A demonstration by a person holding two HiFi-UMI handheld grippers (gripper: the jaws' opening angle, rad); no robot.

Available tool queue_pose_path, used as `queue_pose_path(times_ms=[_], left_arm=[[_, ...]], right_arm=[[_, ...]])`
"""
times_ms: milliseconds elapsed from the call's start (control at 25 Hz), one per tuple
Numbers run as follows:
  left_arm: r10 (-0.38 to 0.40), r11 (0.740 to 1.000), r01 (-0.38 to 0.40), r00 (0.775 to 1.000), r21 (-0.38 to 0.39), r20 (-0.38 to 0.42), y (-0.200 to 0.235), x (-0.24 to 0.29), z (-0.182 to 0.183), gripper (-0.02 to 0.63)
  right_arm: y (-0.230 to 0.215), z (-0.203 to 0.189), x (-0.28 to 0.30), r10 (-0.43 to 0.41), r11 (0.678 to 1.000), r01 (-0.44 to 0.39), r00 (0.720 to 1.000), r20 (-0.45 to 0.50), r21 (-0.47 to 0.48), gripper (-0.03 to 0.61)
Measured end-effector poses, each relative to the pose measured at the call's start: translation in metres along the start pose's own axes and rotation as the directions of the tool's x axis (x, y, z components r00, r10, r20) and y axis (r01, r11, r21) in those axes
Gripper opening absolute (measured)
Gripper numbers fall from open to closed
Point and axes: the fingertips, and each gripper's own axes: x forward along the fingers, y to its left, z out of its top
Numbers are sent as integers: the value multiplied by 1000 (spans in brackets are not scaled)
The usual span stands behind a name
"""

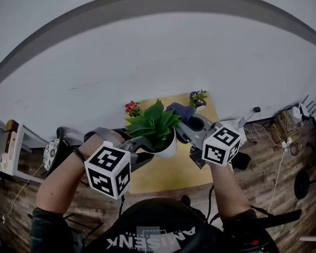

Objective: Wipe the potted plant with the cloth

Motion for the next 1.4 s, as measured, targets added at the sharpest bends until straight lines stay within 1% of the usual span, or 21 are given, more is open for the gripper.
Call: queue_pose_path(times_ms=[200, 320, 400, 520, 680, 800, 880, 1000, 1080, 1200, 1280, 1400], left_arm=[[-1, 1000, 1, 1000, -6, -3, -1, 1, -2, 29], [-12, 1000, 12, 1000, -2, 2, -1, 2, -3, 29], [-18, 1000, 18, 1000, -2, 4, -1, 3, -4, 29], [-28, 1000, 28, 1000, 7, 4, -3, 4, -5, 31], [-34, 999, 33, 999, 17, 12, -3, 3, -2, 31], [-58, 998, 57, 998, 39, 23, -3, 3, 0, 31], [-82, 995, 80, 996, 63, 40, -7, 2, 2, 29], [-107, 991, 102, 993, 82, 57, -12, 2, 5, 29], [-111, 990, 106, 993, 88, 49, -15, 3, 6, 31], [-100, 991, 98, 995, 92, 18, -27, 7, 15, 31], [-101, 991, 100, 995, 84, 8, -32, 10, 17, 29], [-107, 991, 108, 994, 77, -6, -34, 13, 12, 29]], right_arm=[[-8, -32, -2, 24, 995, -21, 999, -28, 95, 52], [-12, -45, -5, 59, 981, -56, 998, -12, 186, 52], [-13, -52, -6, 74, 975, -69, 997, -12, 213, 52], [-13, -62, -9, 97, 972, -88, 995, -31, 218, 52], [-14, -79, -19, 137, 975, -116, 985, -100, 190, 52], [-28, -70, -22, 136, 975, -118, 987, -83, 190, 52], [-33, -57, -17, 154, 977, -142, 986, -68, 161, 52], [-24, -43, -7, 249, 964, -241, 966, -67, 108, 52], [-16, -41, -5, 318, 946, -310, 945, -80, 98, 52], [3, -52, -22, 410, 911, -400, 905, -112, 105, 52], [12, -59, -32, 443, 895, -432, 888, -121, 109, 52], [15, -60, -39, 460, 886, -449, 883, -91, 120, 52]])
